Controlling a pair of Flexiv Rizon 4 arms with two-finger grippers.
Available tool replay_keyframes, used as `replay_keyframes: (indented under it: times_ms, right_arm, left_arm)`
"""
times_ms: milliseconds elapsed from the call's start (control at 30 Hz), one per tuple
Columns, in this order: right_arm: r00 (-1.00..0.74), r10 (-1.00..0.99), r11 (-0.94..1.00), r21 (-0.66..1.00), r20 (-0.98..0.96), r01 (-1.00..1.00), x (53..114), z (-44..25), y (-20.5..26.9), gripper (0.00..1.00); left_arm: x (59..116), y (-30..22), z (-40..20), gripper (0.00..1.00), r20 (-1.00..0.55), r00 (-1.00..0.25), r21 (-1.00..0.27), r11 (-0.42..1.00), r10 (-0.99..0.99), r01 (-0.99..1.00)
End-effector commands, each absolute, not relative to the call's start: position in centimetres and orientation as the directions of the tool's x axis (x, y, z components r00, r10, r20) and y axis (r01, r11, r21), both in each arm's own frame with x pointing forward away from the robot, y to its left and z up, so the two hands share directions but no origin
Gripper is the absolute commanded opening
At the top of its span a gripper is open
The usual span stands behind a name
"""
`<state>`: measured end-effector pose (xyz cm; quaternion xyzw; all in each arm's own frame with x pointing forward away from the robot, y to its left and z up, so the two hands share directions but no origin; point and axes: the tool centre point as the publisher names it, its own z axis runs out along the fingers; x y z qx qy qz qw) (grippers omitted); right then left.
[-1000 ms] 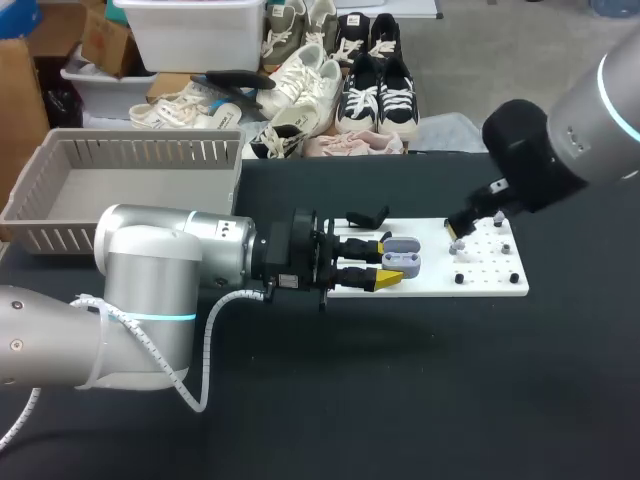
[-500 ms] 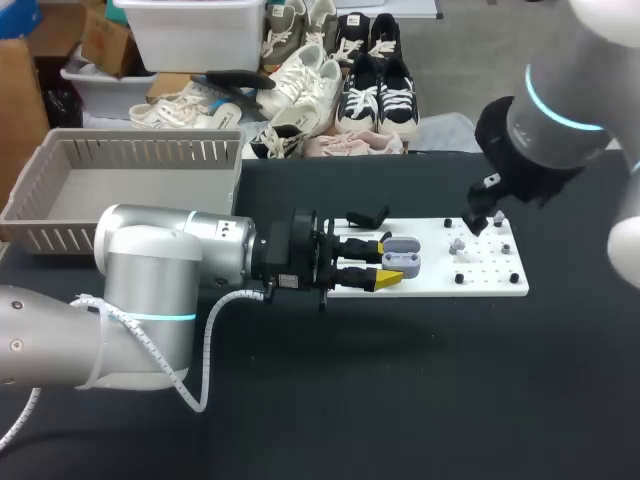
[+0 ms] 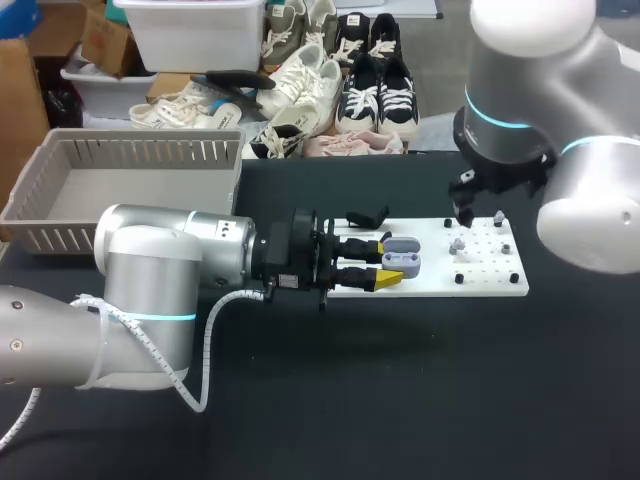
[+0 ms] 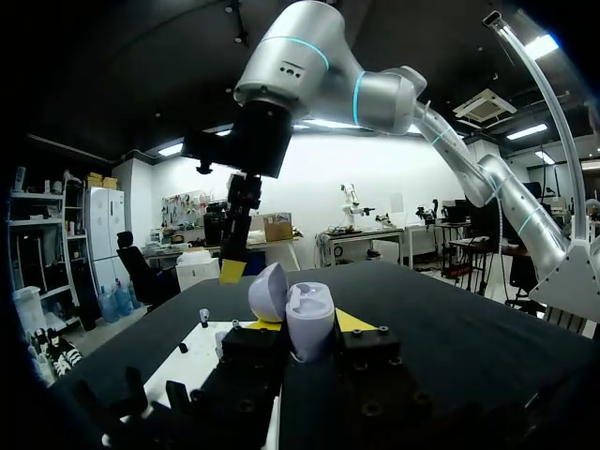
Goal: Pick up each earbud case from the left stands, insert the matching earbuds, close the lid, and place the case in the box.
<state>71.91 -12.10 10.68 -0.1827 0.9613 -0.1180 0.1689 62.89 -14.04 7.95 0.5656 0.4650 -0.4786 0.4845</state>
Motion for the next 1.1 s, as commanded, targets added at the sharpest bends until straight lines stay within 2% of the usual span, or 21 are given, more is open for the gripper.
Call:
replay_keyframes:
  times_ms: [33, 433, 467, 533, 567, 633, 700, 767, 867, 900, 933, 967, 1000, 1100]
  right_arm:
    - [-0.886, -0.377, 0.912, -0.275, -0.271, -0.304, 73.4, 9.7, -12.5, 1.00]
    - [-0.888, -0.355, 0.924, -0.257, -0.293, -0.284, 75.3, 8.2, -14.8, 1.00]
    - [-0.889, -0.353, 0.924, -0.257, -0.292, -0.283, 75.4, 8.0, -14.9, 0.98]
    - [-0.891, -0.354, 0.925, -0.251, -0.286, -0.286, 75.7, 7.6, -15.0, 0.80]
    - [-0.890, -0.355, 0.924, -0.251, -0.285, -0.288, 75.8, 7.4, -15.0, 0.75]
    - [-0.890, -0.357, 0.925, -0.239, -0.283, -0.295, 75.9, 7.0, -15.0, 0.73]
    - [-0.891, -0.357, 0.925, -0.236, -0.280, -0.296, 76.3, 6.6, -15.2, 0.58]
    - [-0.893, -0.358, 0.926, -0.229, -0.274, -0.300, 76.4, 6.3, -15.1, 0.58]
    - [-0.898, -0.360, 0.925, -0.221, -0.252, -0.309, 76.8, 5.9, -15.1, 0.73]
    - [-0.899, -0.362, 0.924, -0.219, -0.247, -0.312, 76.9, 5.7, -15.1, 0.67]
    - [-0.900, -0.367, 0.922, -0.219, -0.235, -0.319, 77.0, 5.6, -15.0, 0.50]
    - [-0.900, -0.368, 0.922, -0.219, -0.233, -0.320, 77.1, 5.6, -15.0, 0.49]
    - [-0.901, -0.369, 0.921, -0.216, -0.228, -0.323, 77.1, 5.6, -14.9, 0.49]
    - [-0.906, -0.370, 0.921, -0.210, -0.206, -0.328, 77.3, 5.5, -14.7, 0.65]
  left_arm:
    - [63.0, -14.0, 7.9, 0.00, -0.992, 0.109, 0.103, -0.099, 0.060, 0.990]
    - [63.0, -14.0, 7.9, 0.00, -0.992, 0.109, 0.103, -0.099, 0.060, 0.990]
    - [63.0, -14.0, 7.9, 0.00, -0.992, 0.109, 0.103, -0.099, 0.060, 0.990]
    - [63.0, -14.0, 7.9, 0.00, -0.992, 0.109, 0.103, -0.099, 0.060, 0.990]
    - [63.0, -14.0, 7.9, 0.00, -0.992, 0.109, 0.103, -0.099, 0.060, 0.990]
    - [63.0, -14.0, 7.9, 0.00, -0.992, 0.109, 0.103, -0.099, 0.060, 0.990]
    - [63.0, -14.0, 7.9, 0.00, -0.992, 0.109, 0.103, -0.099, 0.060, 0.990]
    - [63.0, -14.0, 7.9, 0.00, -0.992, 0.109, 0.103, -0.099, 0.060, 0.990]
    - [63.0, -14.0, 7.9, 0.00, -0.992, 0.109, 0.103, -0.099, 0.060, 0.990]
    - [63.0, -14.0, 7.9, 0.00, -0.992, 0.109, 0.103, -0.099, 0.060, 0.990]
    - [63.0, -14.0, 7.9, 0.00, -0.992, 0.109, 0.103, -0.099, 0.060, 0.990]
    - [63.0, -14.0, 7.9, 0.00, -0.992, 0.109, 0.103, -0.099, 0.060, 0.990]
    - [63.0, -14.0, 7.9, 0.00, -0.992, 0.109, 0.103, -0.099, 0.060, 0.990]
    - [63.0, -14.0, 7.9, 0.00, -0.992, 0.109, 0.103, -0.099, 0.060, 0.990]
